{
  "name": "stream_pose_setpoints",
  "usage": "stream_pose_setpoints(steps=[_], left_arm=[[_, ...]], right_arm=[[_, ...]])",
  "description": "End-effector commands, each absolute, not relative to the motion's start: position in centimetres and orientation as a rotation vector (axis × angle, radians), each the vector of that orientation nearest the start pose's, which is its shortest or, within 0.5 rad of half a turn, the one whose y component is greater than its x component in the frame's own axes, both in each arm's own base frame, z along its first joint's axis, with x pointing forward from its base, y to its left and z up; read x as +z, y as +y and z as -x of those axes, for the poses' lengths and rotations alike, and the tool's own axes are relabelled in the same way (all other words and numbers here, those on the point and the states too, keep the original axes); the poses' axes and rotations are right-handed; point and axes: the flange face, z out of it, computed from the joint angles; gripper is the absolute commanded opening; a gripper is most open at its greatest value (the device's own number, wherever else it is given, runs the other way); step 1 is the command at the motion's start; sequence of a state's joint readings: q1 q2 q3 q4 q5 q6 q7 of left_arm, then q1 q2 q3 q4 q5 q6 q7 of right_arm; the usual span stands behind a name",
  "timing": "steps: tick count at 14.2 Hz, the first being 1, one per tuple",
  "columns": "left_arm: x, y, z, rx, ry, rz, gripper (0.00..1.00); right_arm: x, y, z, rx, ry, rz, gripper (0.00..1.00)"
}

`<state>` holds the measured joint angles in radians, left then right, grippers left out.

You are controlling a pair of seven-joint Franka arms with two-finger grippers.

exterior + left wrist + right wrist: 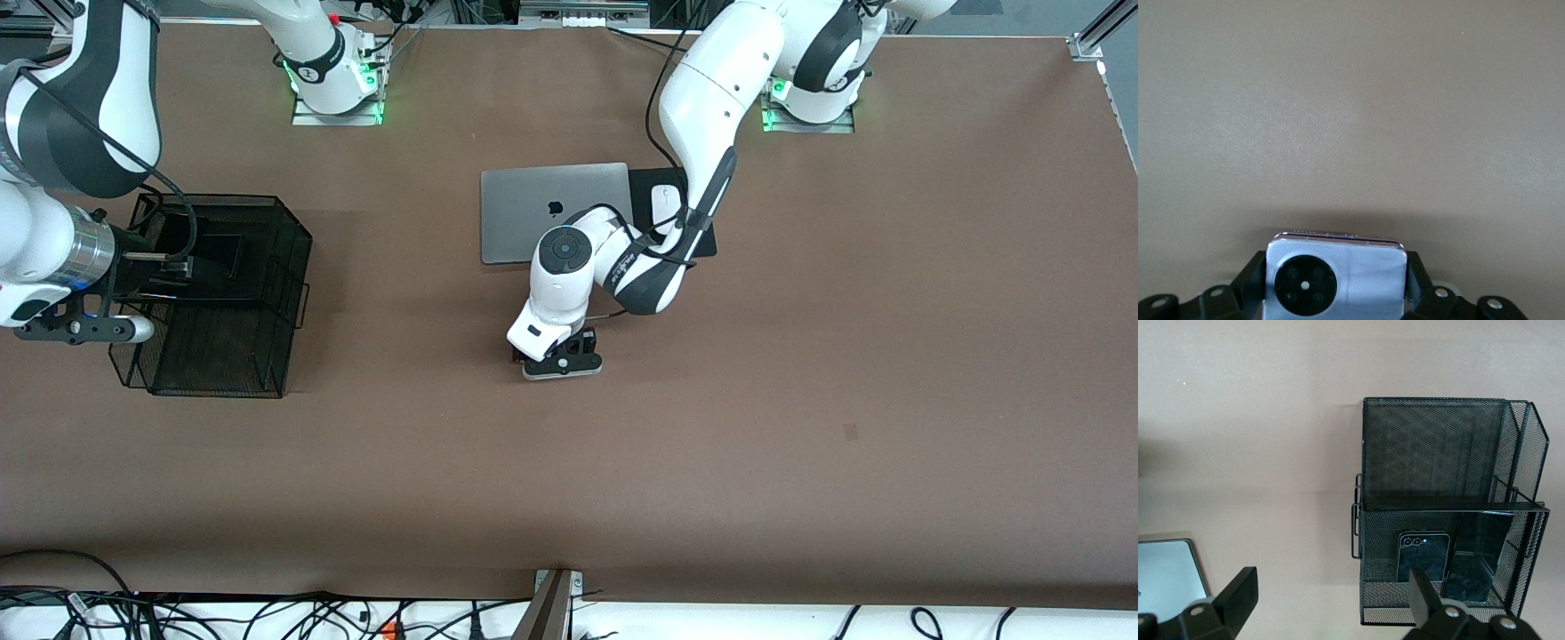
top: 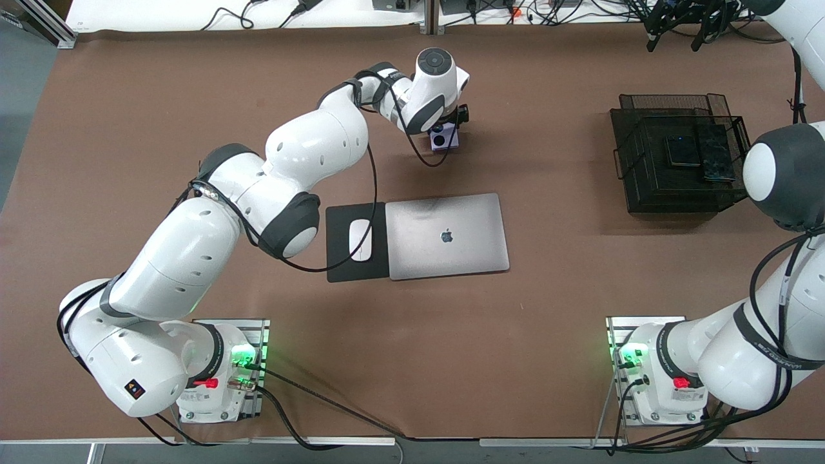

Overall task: Place phones with both arms
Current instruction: 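Carry the white phone toward the laptop while the right gripper withdraws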

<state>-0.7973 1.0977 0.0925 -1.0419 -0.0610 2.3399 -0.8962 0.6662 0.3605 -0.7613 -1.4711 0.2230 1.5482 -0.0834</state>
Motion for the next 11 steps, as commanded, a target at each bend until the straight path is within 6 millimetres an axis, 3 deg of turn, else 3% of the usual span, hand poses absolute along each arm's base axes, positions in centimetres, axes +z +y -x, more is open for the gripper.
stream_pose_setpoints(steps=[1,6,8,11], left_arm=[[18.6,-54.2,-59.0,-0.307,-0.32,3.265,1.0],[19.2,-54.4,-58.9,-0.315,-0.362,3.259,1.0],[20.4,-53.8,-59.3,-0.29,-0.357,3.235,1.0],[24.1,-51.5,-60.8,-0.224,-0.288,3.195,1.0]], right_arm=[[50.6,3.2,-62.7,0.299,0.009,3.12,1.0],[50.7,3.6,-62.6,0.299,0.002,3.113,1.0],[50.5,5.7,-62.5,0.308,-0.039,3.103,1.0],[50.4,5.8,-62.5,0.31,-0.038,3.102,1.0]])
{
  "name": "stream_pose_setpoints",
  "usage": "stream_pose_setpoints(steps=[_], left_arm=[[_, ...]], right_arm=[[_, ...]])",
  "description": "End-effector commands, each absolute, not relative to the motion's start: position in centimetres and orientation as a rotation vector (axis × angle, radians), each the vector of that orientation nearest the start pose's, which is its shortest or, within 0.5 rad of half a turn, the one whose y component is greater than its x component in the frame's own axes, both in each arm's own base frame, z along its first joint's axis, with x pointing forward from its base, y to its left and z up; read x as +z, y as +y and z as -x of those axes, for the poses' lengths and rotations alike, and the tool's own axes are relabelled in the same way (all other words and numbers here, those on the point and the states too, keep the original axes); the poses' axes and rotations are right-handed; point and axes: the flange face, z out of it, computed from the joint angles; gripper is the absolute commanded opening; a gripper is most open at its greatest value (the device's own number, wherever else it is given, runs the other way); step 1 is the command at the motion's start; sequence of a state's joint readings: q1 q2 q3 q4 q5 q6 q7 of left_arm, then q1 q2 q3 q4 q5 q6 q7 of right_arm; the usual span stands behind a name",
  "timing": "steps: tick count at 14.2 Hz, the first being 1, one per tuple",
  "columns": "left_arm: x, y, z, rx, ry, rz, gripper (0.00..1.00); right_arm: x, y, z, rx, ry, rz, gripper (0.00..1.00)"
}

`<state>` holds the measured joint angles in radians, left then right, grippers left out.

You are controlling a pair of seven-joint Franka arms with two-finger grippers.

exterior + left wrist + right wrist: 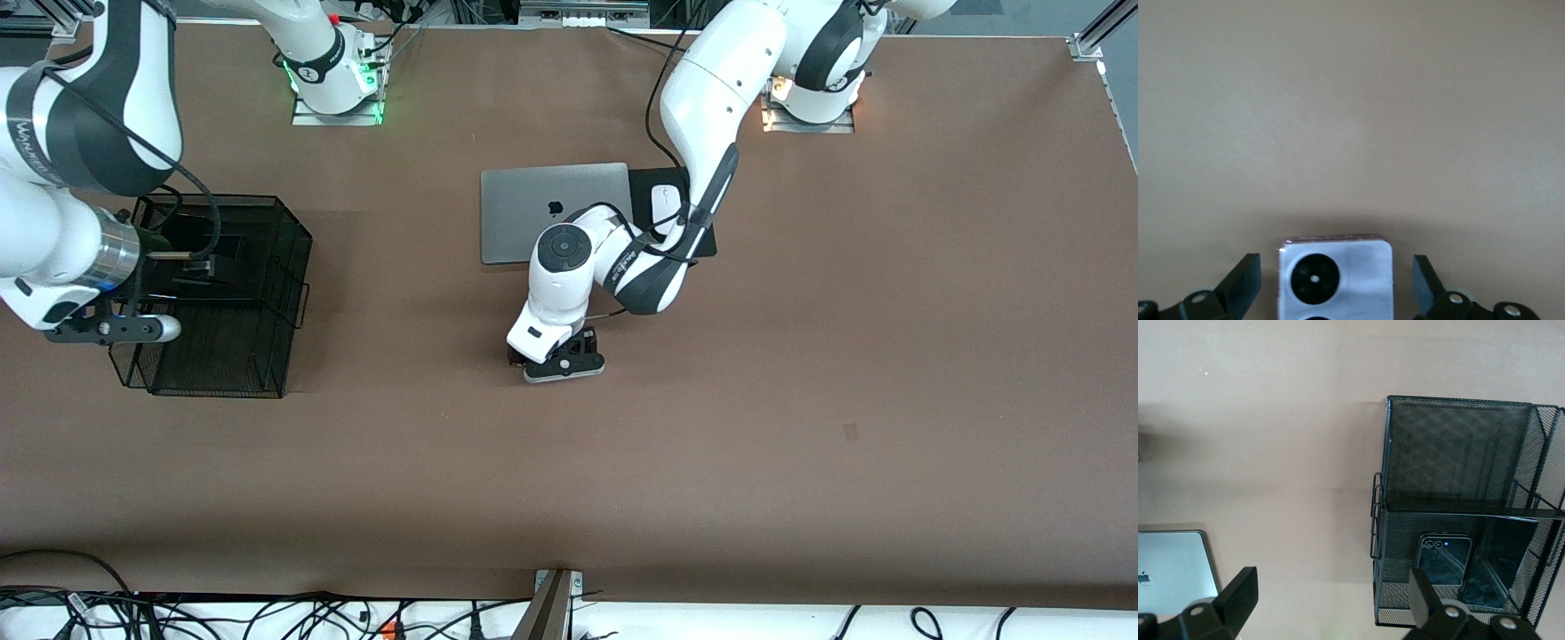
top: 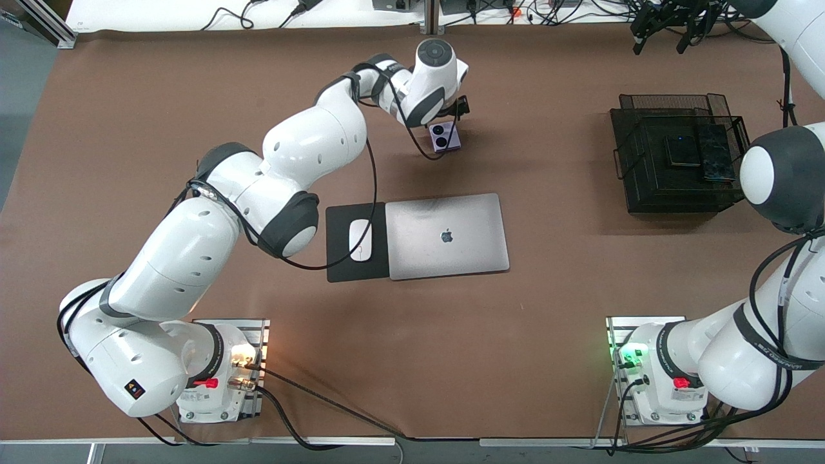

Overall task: Place phones with both arms
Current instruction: 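Carry the white phone toward the laptop while the right gripper withdraws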

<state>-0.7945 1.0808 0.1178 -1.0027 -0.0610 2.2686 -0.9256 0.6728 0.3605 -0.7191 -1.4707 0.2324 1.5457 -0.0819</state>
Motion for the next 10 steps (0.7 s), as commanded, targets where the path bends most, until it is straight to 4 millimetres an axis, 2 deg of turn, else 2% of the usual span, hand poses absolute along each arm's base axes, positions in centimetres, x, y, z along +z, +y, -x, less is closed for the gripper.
stream_pose_setpoints(steps=[1,2,5,8,10], left_arm=[[25.8,-50.1,-61.5,-0.184,-0.237,3.178,1.0],[27.5,-48.4,-62.4,-0.146,-0.197,3.168,1.0],[31.9,-43.8,-64.4,-0.1,-0.162,3.139,1.0],[36.0,-36.4,-66.5,0.048,-0.082,3.087,1.0],[37.9,-31.8,-67.6,0.085,-0.061,3.057,1.0]], right_arm=[[50.4,5.8,-62.5,0.311,-0.038,3.104,1.0],[50.3,6.0,-62.5,0.311,-0.04,3.102,1.0],[49.8,8.9,-62.4,0.309,-0.112,3.092,1.0],[48.5,15.0,-62.3,0.282,-0.142,3.09,1.0],[47.4,19.9,-62.1,0.229,-0.15,3.085,1.0]])
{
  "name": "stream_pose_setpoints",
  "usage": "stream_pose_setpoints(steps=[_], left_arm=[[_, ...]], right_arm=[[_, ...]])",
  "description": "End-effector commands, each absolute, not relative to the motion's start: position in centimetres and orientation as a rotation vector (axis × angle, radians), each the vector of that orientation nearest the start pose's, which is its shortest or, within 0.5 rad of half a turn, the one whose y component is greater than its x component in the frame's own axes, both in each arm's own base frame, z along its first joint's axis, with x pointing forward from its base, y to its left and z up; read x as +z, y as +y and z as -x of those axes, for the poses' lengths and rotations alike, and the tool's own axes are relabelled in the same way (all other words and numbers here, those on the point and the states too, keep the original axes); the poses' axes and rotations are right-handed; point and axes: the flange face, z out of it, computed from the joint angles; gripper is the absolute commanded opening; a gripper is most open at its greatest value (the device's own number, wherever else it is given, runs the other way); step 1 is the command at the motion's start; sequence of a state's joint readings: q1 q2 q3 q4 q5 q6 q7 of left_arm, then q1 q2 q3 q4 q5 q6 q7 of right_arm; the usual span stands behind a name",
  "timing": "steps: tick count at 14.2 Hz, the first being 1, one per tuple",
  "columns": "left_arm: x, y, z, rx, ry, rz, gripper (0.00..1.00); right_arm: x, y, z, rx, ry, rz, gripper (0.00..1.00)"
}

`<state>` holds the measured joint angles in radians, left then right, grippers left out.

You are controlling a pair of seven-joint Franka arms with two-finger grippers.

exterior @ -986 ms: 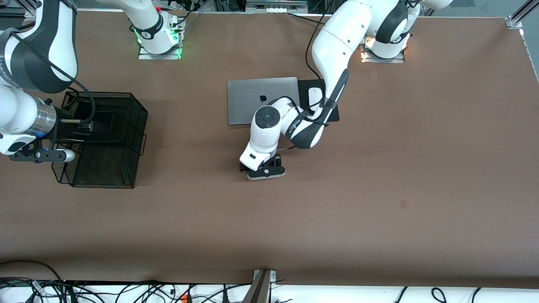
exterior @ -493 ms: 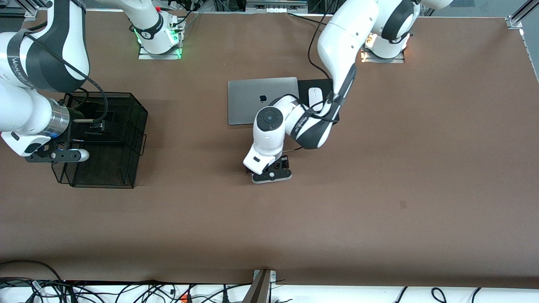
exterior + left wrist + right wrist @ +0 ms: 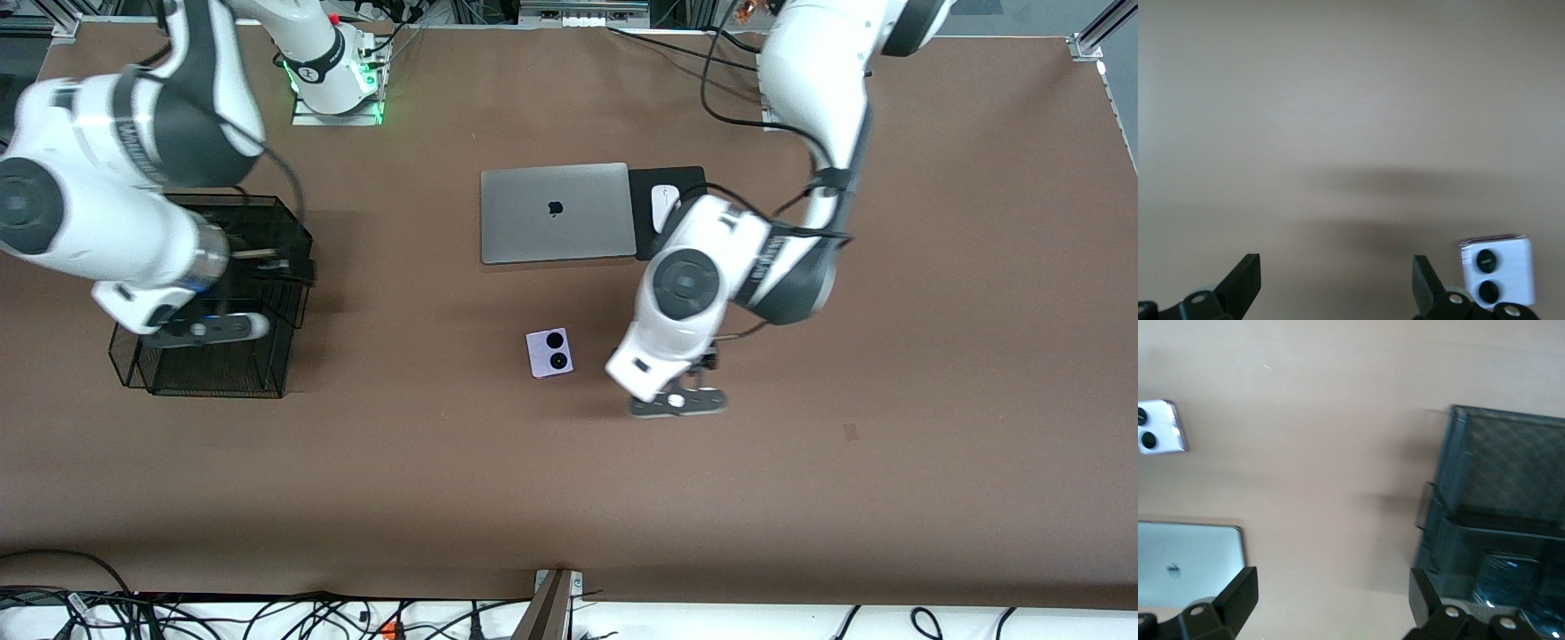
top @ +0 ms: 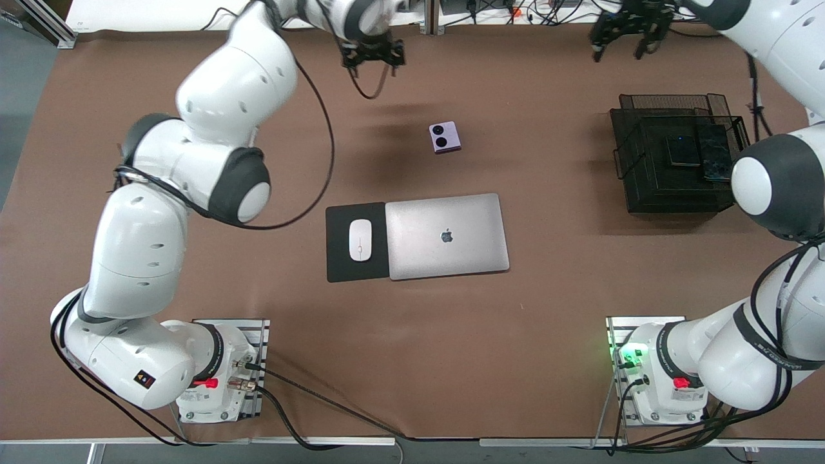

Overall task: Place phones with both arms
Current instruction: 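Set the white phone down with the left gripper and open it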

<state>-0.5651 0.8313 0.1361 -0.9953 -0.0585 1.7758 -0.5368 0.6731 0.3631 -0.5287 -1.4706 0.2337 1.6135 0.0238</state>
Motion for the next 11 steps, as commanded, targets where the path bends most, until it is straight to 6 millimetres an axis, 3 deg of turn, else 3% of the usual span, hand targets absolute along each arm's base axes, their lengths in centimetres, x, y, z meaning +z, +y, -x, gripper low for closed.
stream_pose_setpoints(steps=[1,5,8,11], left_arm=[[38.8,-29.5,-67.9,0.095,-0.03,3.03,1.0],[43.3,-18.7,-68.8,0.101,0.061,3.039,1.0],[47.1,-10.4,-69.0,0.067,0.087,3.064,1.0],[50.1,-7.0,-67.7,0.047,0.058,3.077,1.0]], right_arm=[[46.4,22.6,-61.9,0.208,-0.166,3.08,1.0],[40.0,34.4,-60.6,0.111,-0.169,3.017,1.0],[33.4,41.9,-59.1,-0.022,-0.227,2.997,1.0],[28.0,45.8,-58.1,-0.11,-0.366,3.036,1.0]])
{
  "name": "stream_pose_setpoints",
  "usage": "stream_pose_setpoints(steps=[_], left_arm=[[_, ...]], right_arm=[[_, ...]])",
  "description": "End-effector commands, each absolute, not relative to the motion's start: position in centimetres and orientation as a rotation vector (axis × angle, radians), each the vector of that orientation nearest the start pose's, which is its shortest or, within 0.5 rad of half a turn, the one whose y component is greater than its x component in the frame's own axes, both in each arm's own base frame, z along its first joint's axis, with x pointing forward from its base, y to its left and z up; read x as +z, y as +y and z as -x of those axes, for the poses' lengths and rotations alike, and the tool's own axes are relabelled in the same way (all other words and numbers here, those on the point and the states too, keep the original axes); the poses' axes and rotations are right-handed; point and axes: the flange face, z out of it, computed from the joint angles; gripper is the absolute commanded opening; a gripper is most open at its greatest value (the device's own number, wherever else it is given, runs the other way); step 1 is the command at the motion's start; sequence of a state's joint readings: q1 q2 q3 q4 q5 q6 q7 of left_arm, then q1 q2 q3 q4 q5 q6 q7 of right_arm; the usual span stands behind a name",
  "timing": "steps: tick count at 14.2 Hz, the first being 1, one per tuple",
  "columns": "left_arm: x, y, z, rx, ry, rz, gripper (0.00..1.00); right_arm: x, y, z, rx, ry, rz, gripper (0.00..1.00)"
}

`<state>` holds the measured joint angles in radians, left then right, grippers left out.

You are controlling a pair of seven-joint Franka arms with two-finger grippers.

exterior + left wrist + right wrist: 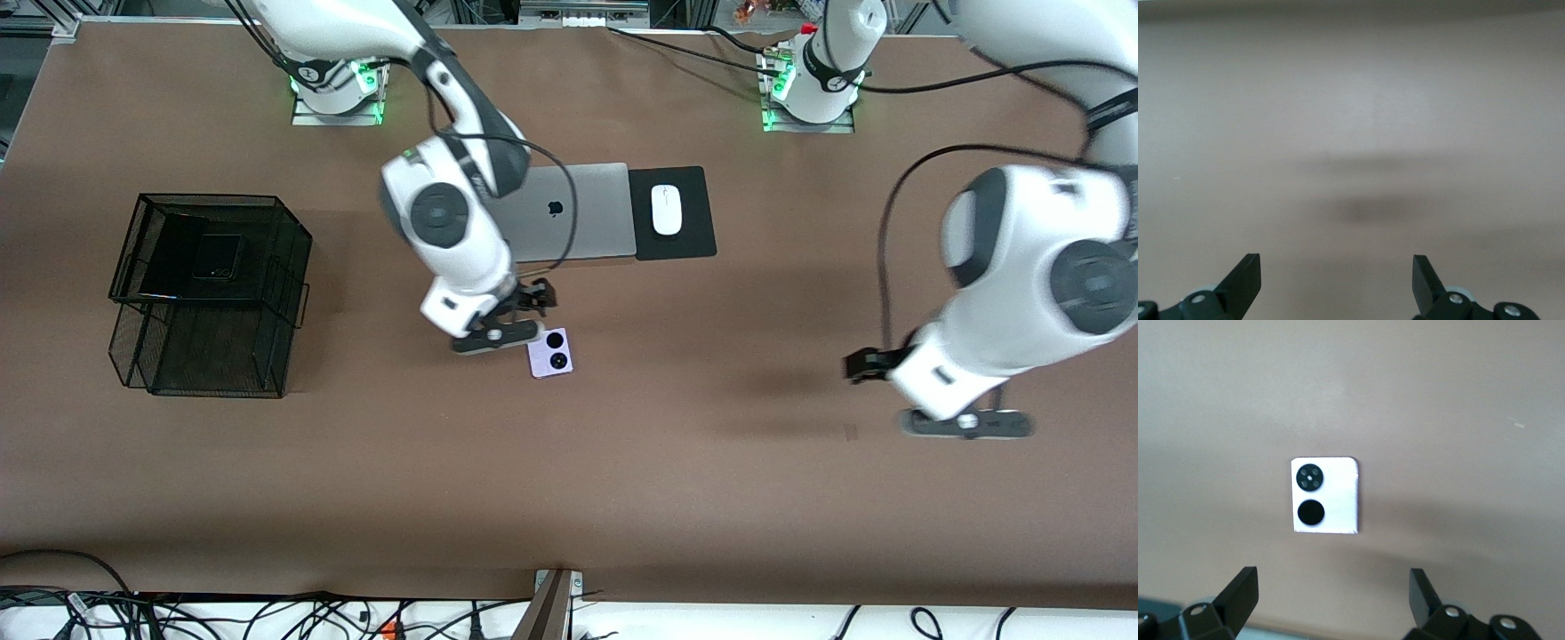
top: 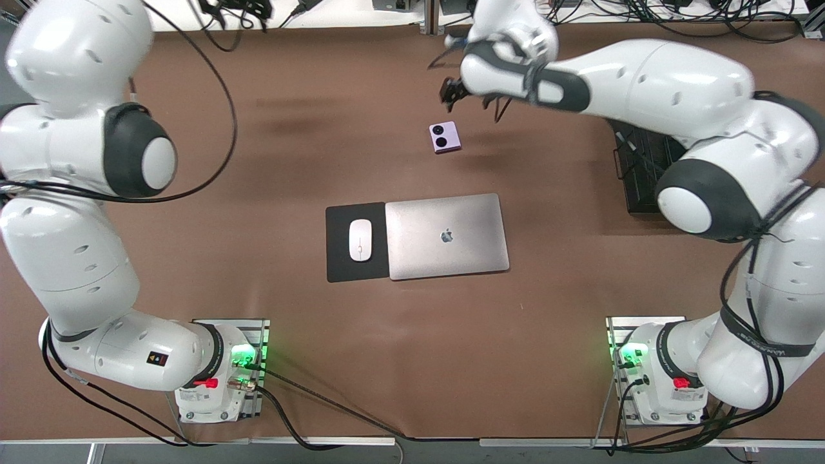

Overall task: Place phones with both arms
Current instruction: 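Set the white phone down with the left gripper and open it, then grasp the white phone with the right gripper while the left gripper withdraws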

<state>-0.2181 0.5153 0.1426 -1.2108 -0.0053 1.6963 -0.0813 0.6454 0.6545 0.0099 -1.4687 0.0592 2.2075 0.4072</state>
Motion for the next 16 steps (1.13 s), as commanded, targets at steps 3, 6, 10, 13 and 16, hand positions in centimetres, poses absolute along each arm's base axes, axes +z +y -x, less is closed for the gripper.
stream_pose_setpoints(steps=[3,6,10,13,16], left_arm=[[53.5,-5.1,-65.0,0.044,0.11,3.089,1.0],[56.7,-4.5,-61.2,0.023,0.111,3.106,1.0],[60.7,-4.0,-57.7,-0.004,0.132,3.12,1.0],[62.7,-3.9,-56.4,-0.017,0.206,3.123,1.0],[63.7,-4.0,-56.0,-0.039,0.179,3.14,1.0]], right_arm=[[23.6,47.8,-57.5,-0.152,-0.441,3.023,1.0],[21.0,48.0,-57.4,-0.203,-0.496,3.026,1.0],[19.9,47.8,-57.2,-0.2,-0.518,3.046,1.0],[18.4,47.7,-56.9,-0.176,-0.508,3.061,1.0],[17.8,47.8,-57.1,-0.217,-0.508,3.044,1.0]])
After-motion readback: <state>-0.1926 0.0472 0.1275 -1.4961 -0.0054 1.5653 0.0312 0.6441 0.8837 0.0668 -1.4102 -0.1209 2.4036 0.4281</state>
